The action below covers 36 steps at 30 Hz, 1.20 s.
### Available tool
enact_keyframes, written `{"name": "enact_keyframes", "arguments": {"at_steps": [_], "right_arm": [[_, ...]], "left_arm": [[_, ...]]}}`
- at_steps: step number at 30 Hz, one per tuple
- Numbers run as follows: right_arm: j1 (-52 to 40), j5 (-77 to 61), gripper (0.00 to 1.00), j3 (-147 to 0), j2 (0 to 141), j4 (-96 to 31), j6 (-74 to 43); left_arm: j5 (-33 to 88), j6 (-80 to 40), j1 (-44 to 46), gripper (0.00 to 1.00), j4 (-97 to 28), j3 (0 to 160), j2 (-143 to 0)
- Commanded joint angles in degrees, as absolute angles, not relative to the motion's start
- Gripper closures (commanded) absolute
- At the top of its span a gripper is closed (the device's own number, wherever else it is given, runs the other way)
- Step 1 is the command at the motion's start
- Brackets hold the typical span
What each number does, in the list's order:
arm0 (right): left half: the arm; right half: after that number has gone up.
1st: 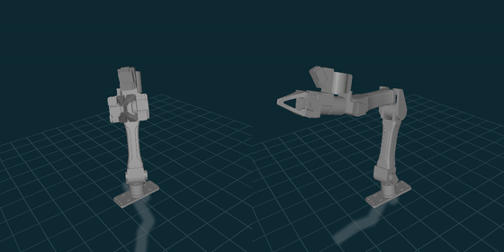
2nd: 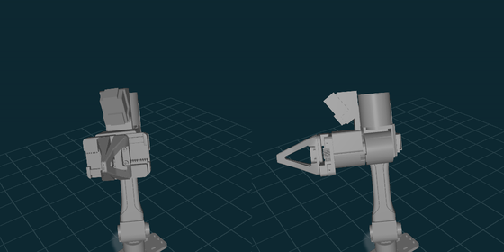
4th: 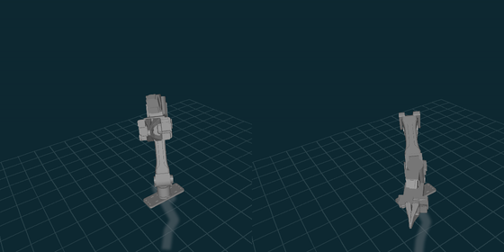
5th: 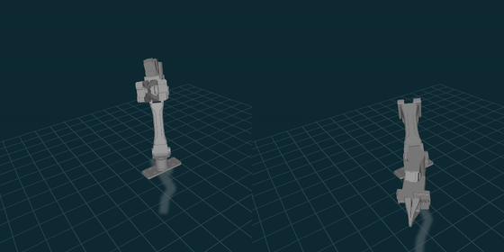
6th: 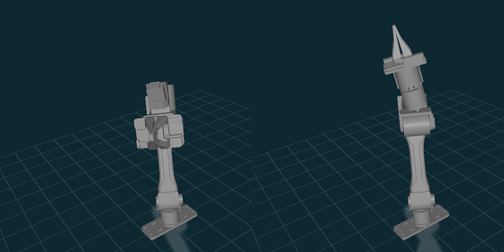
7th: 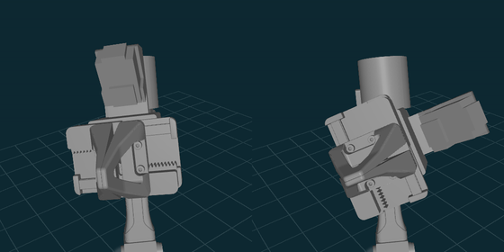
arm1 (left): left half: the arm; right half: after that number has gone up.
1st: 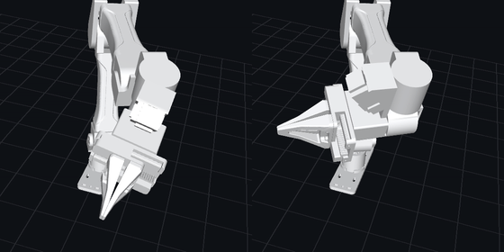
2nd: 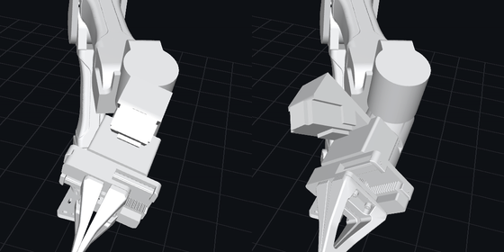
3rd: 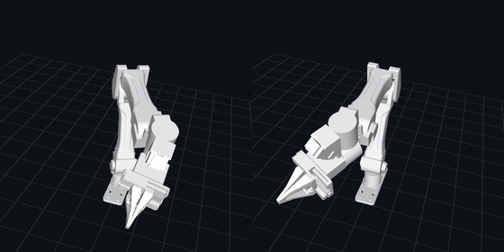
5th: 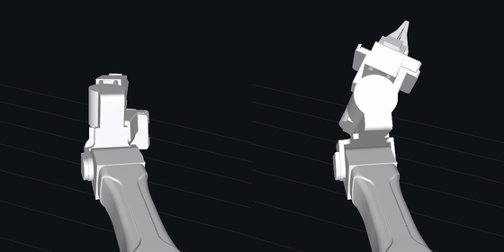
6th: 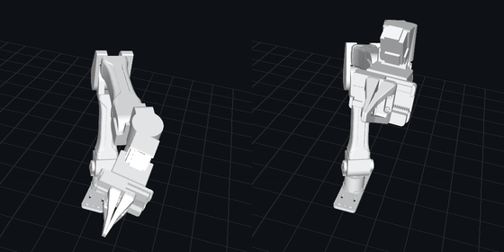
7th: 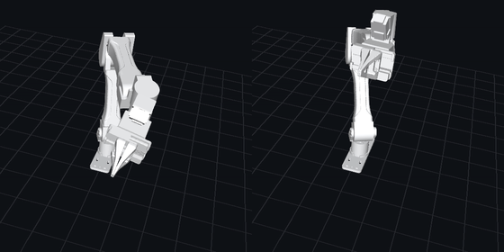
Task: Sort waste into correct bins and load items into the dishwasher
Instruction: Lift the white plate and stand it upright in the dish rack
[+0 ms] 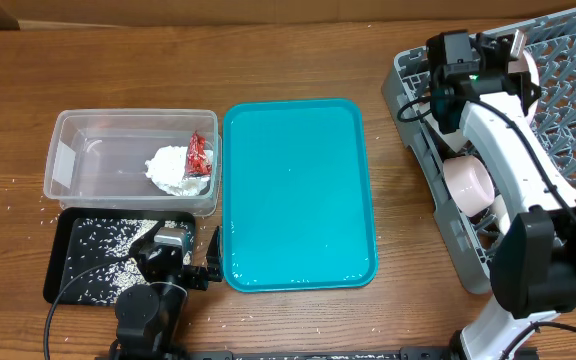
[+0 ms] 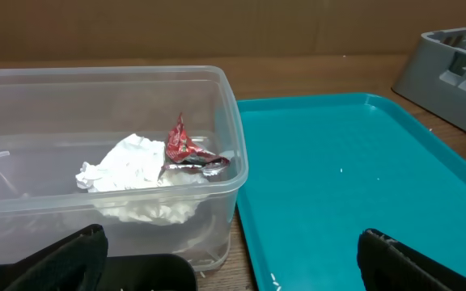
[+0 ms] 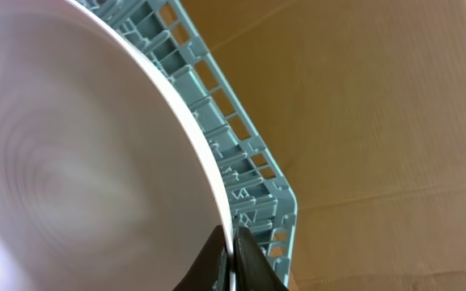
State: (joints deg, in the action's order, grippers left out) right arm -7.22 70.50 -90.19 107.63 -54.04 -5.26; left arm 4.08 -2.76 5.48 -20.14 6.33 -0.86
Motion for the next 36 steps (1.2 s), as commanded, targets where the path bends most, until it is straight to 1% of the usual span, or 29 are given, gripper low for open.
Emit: {"name": "enact_keyframes", "arguments": {"at_steps": [1, 7, 11, 14, 15, 18, 21, 24, 26, 29, 32, 34, 36], "right_arm": [[-7.73, 69.41, 0.92, -89.91, 107.46, -53.84, -4.86], [-9.30, 62.67, 0.89, -89.91, 107.46, -52.97, 0.71], [-10.61, 62.65, 0.89, -89.91, 107.46, -51.86, 2.79], [-11.97, 62.61, 0.86, -89.91, 107.46, -50.15, 5.89], [-12.45, 62.48, 0.83, -89.91, 107.46, -50.04, 6.63], [-13.93, 62.54, 0.65, -89.91, 107.44, -50.92, 6.94], [-15.46, 64.27, 0.55, -89.93, 107.44, -51.64, 6.85], [-18.41, 65.84, 0.50, -90.80, 106.91, -54.50, 2.13], [-20.40, 64.79, 0.50, -91.79, 106.10, -56.86, -1.10], [-23.35, 62.15, 0.51, -92.66, 104.44, -58.30, -2.24], [-26.46, 57.28, 0.53, -92.66, 101.69, -58.61, -2.28], [-27.42, 53.74, 0.48, -92.66, 99.18, -59.35, -8.12], [-27.31, 46.33, 0.47, -92.66, 96.40, -60.88, -14.00]], "left_arm": [[4.08, -1.67, 4.99, 0.00, -20.05, 6.04, -0.27], [4.08, -1.67, 4.99, 0.00, -20.05, 6.04, -0.27], [4.08, -1.67, 4.99, 0.00, -20.05, 6.04, -0.27], [4.08, -1.67, 4.99, 0.00, -20.05, 6.04, -0.27], [4.08, -1.67, 4.99, 0.00, -20.05, 6.04, -0.27], [4.08, -1.67, 4.99, 0.00, -20.05, 6.04, -0.27], [4.08, -1.67, 4.99, 0.00, -20.05, 6.04, -0.27], [4.08, -1.67, 4.99, 0.00, -20.05, 6.04, -0.27], [4.08, -1.67, 4.99, 0.00, -20.05, 6.04, -0.27], [4.08, -1.67, 4.99, 0.00, -20.05, 6.04, -0.27], [4.08, -1.67, 4.99, 0.00, -20.05, 6.04, -0.27], [4.08, -1.67, 4.99, 0.00, -20.05, 6.04, -0.27], [4.08, -1.67, 4.99, 0.00, -20.05, 6.04, -0.27]]}}
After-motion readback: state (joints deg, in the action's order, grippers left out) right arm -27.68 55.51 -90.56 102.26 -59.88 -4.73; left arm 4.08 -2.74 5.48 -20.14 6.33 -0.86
